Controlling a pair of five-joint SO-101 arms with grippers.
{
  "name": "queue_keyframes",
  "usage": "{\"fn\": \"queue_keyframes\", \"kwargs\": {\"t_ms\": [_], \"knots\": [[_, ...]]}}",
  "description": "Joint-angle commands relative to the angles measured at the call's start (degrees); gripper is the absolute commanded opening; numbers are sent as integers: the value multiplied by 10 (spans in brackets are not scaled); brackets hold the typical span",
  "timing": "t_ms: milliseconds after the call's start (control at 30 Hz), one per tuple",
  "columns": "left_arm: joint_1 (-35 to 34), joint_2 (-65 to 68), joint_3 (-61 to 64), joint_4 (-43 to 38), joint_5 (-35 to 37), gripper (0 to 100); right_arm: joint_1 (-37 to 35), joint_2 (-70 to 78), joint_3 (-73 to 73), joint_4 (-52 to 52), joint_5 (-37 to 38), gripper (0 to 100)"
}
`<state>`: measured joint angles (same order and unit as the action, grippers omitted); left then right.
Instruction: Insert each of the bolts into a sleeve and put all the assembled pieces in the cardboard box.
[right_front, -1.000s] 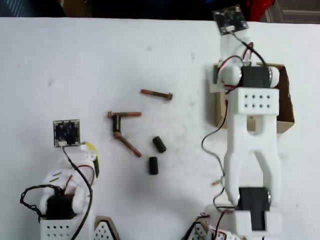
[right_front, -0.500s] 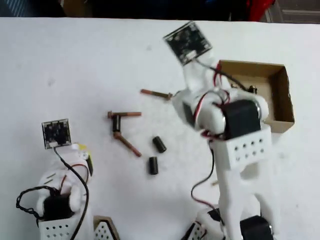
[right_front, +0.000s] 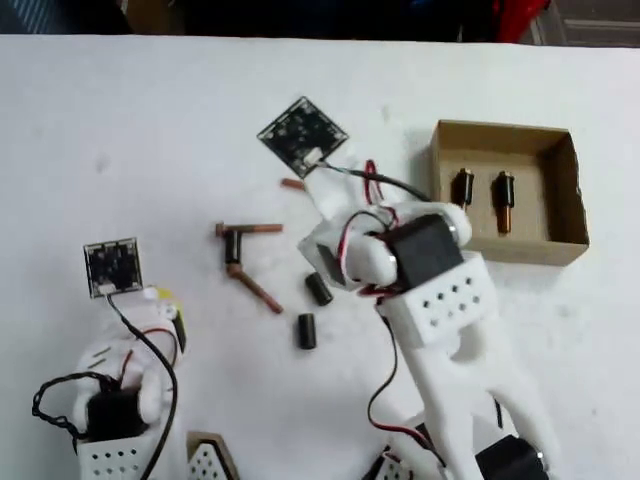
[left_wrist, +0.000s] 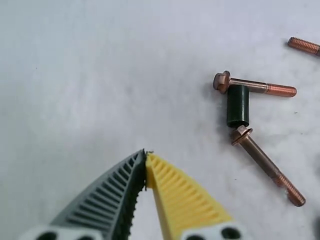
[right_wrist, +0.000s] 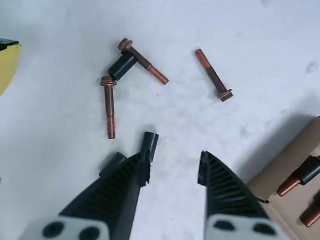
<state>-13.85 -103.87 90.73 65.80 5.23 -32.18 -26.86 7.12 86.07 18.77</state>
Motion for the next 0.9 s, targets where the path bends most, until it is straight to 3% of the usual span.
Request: {"fn": "queue_keyframes", "kwargs": {"t_ms": [0,200,333,500,867], "knots": [[-6,-9,-25,8,-6,24,-5,-15,55,-68,2,141],[-6,-9,-32,16,-90,24,-39,-9,166,-173,2,141],[-13,-9,-32,16,-91,24,-82,-9,228,-241,2,141],[-70,-9,-33,12,-91,24,-97,-8,278,-303,2,141],[-124,-9,-32,12,-91,24,-133,40,307,-354,5,141]]}}
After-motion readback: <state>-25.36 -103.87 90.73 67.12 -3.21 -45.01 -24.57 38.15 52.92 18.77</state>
